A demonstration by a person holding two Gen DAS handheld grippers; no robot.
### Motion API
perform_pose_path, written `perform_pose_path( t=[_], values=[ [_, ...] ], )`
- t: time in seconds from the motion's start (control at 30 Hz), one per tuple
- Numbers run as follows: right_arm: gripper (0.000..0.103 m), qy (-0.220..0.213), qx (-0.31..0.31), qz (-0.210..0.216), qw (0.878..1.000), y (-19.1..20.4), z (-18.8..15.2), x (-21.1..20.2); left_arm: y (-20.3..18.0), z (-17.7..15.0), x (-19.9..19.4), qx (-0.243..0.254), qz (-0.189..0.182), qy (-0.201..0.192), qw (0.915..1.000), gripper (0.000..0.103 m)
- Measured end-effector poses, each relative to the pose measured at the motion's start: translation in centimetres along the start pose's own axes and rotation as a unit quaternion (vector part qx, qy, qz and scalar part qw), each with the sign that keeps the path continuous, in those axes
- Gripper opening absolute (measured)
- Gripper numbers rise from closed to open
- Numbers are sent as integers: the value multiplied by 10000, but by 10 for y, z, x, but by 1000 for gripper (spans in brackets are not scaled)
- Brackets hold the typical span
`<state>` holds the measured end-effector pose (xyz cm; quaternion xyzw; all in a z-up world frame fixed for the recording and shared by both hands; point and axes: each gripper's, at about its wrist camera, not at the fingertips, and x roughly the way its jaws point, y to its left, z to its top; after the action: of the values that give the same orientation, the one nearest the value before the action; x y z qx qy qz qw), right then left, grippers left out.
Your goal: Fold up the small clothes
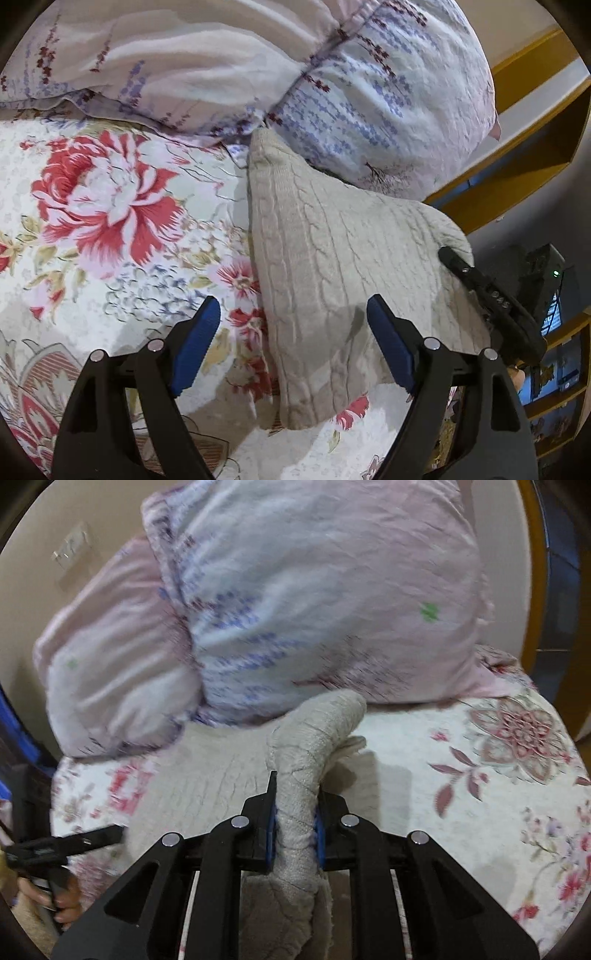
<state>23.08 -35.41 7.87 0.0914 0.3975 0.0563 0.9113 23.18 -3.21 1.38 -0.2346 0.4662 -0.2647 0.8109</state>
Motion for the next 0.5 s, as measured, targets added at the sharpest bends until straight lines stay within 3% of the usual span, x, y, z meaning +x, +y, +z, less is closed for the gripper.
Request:
perform_pose_path(
  t=[0.17, 0.37, 0.5],
  values=[
    [16, -109, 102, 19, 9999, -12, -6, -7, -5, -3, 4, 129, -53, 57, 9999, 81],
    [17, 154, 287, -127, 9994, -24, -18, 11, -6, -5, 7, 180, -99, 99, 9997, 81],
    [36, 530, 917, -54, 9944, -49, -26, 21, -6, -8, 10, 103, -178, 215, 9996, 80]
  ],
)
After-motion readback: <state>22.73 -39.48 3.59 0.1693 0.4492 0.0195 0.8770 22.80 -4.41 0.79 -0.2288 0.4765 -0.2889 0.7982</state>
